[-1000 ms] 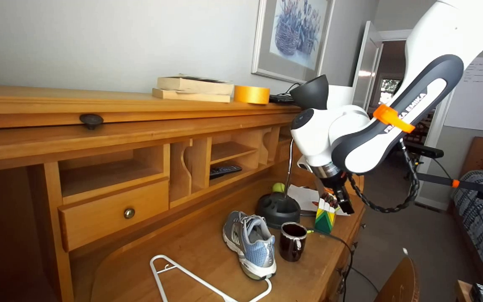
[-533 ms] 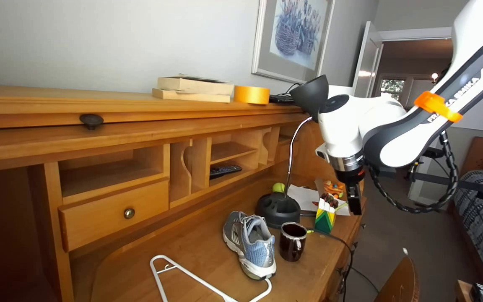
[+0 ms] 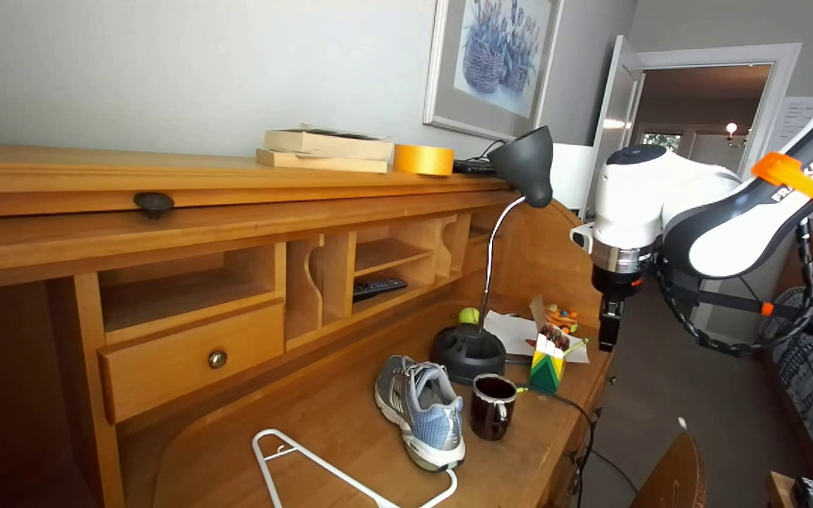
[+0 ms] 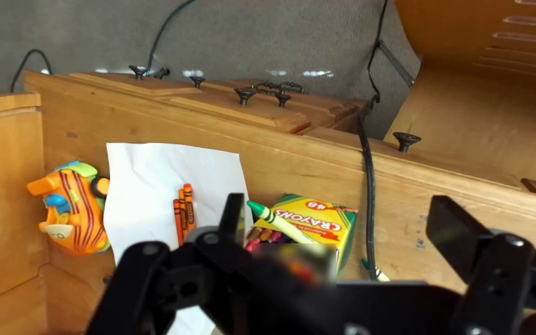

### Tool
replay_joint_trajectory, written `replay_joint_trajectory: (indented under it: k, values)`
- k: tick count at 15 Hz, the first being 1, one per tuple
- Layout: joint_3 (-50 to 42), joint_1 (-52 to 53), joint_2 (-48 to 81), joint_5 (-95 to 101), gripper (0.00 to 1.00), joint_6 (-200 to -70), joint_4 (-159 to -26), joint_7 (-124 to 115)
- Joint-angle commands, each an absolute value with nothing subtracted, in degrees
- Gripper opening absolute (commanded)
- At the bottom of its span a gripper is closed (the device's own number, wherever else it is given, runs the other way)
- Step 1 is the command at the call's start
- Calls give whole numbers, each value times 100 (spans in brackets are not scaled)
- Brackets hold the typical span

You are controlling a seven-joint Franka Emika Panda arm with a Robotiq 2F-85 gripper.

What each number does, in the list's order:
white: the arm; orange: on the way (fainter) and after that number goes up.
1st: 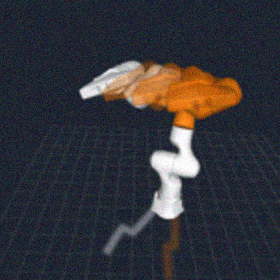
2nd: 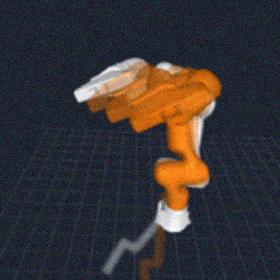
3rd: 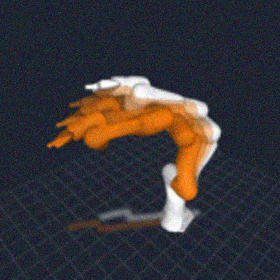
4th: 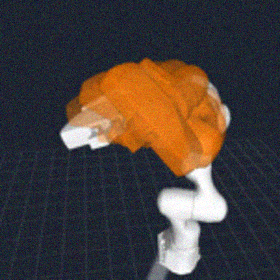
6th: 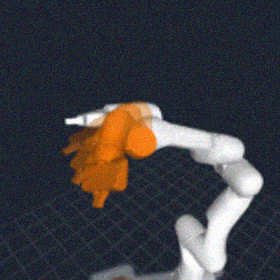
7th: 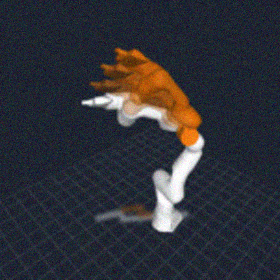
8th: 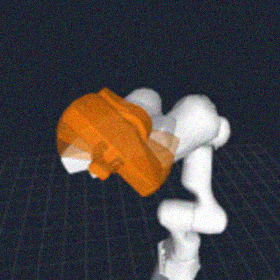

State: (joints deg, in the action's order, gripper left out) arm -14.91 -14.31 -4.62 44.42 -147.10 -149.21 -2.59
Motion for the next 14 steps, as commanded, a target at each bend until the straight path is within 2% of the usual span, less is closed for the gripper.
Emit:
replay_joint_trajectory:
  k: [1,7,14]
  values:
    - [-1744,-1675,-460,4320,100,-15465,-15087,462]
    - [-2050,-1783,-45,2850,100,-16636,-15201,2548]
    - [-1860,-1714,83,-286,100,-16818,-15163,4333]
